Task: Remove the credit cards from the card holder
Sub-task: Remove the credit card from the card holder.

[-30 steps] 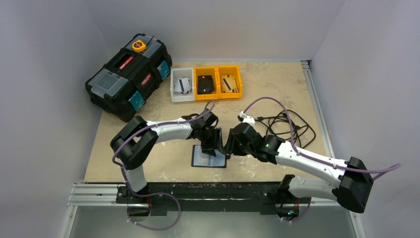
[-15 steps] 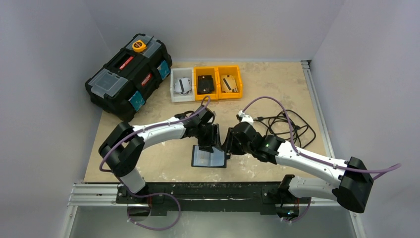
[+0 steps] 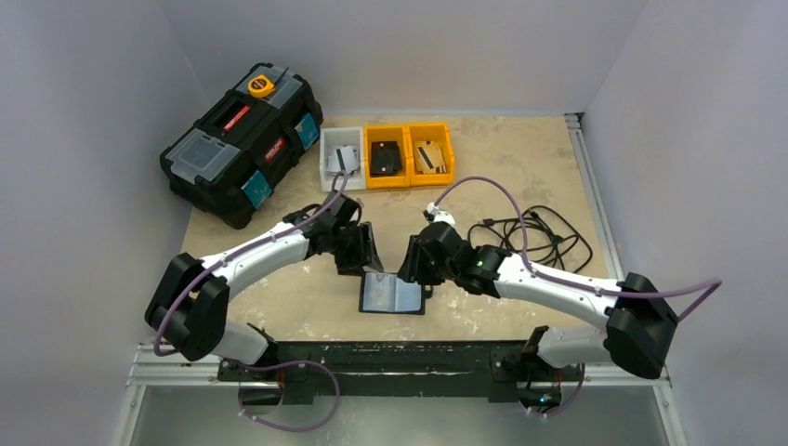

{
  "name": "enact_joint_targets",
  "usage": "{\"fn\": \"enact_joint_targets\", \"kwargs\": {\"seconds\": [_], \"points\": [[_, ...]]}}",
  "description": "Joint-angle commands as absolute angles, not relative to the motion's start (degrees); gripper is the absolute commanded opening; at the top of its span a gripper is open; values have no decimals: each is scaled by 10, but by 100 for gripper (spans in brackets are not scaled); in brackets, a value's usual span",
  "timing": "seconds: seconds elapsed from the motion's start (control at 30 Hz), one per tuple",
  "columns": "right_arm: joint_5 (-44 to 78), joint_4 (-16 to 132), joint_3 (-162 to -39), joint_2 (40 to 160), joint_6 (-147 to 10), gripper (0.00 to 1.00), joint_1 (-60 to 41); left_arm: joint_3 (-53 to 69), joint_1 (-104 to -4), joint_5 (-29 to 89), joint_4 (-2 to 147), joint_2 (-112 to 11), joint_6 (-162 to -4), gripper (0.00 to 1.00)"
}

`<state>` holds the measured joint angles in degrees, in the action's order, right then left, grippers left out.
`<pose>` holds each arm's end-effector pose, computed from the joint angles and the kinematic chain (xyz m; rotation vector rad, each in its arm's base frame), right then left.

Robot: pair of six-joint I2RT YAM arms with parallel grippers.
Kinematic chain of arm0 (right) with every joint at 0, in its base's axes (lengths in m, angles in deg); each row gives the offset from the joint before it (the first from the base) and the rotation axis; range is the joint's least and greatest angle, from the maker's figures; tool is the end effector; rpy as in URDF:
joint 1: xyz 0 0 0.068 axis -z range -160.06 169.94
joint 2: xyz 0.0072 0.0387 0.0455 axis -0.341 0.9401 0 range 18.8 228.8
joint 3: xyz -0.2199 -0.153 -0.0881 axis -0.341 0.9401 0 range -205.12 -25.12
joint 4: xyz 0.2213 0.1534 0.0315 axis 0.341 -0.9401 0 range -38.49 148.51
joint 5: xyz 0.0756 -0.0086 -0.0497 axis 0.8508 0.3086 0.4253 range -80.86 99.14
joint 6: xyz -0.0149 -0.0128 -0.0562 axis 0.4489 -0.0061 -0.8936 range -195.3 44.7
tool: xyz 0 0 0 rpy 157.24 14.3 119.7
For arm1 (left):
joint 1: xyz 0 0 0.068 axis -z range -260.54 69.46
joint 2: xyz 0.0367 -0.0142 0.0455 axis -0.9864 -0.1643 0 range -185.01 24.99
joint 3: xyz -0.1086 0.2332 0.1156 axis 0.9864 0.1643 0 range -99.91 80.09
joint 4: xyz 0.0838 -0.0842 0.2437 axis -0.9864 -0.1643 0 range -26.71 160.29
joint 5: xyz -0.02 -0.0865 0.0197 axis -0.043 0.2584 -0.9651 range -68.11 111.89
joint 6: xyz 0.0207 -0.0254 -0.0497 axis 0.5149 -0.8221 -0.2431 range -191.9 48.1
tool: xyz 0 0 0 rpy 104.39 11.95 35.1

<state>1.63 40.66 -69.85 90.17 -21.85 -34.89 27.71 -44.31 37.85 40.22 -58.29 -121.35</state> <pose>0.1610 0.2185 0.2297 0.0384 2.4741 0.7457 0.2302 -0.1836 0.2042 -0.2253 2.8426 -0.7947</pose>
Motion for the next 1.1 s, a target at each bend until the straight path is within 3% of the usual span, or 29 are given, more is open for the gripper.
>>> {"fn": "enact_joint_targets", "kwargs": {"seconds": [0.0,0.3,0.6,1.07], "points": [[46,466,-742,952,-228,37,-356,309,-466,358,377,-547,-1192,50],[89,516,-746,1051,-216,36,-355,336,-471,360,380,-529,-1189,47],[121,562,-717,1099,-203,33,-351,336,-471,378,395,-539,-1184,35],[96,537,-700,1102,-206,34,-348,342,-466,392,419,-570,-1190,29]]}}
